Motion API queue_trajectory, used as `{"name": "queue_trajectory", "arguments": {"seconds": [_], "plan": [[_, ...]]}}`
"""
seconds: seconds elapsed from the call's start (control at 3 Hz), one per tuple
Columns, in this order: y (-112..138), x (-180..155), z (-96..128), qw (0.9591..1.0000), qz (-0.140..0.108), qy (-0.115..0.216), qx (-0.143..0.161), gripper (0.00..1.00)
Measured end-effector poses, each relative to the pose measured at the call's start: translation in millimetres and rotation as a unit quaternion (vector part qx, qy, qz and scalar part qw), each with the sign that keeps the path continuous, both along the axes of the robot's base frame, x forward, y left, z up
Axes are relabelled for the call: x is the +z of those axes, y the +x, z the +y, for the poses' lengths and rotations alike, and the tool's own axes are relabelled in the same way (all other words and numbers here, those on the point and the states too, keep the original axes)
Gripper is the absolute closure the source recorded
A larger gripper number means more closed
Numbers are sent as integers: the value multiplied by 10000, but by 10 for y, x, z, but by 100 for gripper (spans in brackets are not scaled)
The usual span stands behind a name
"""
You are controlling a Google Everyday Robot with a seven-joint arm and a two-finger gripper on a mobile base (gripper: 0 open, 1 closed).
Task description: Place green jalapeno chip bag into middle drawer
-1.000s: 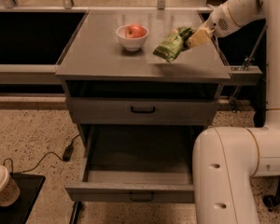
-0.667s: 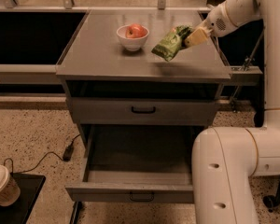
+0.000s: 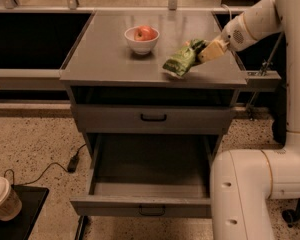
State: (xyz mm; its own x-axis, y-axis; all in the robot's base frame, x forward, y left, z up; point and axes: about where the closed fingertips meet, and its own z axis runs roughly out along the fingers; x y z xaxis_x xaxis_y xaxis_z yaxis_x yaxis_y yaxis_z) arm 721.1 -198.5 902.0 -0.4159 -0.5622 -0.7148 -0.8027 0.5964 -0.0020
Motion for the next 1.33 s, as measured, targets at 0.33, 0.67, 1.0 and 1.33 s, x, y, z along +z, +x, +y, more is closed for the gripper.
{"name": "queue_trajectory", "arguments": {"seconds": [0.33, 0.67, 1.0, 1.33], "plan": [[-342, -691, -83, 9954, 746, 283, -525, 100], [-328, -683, -53, 9954, 687, 360, -557, 100], [-368, -685, -70, 9949, 746, 356, -575, 100], [-368, -669, -70, 9949, 746, 356, -575, 100]]}}
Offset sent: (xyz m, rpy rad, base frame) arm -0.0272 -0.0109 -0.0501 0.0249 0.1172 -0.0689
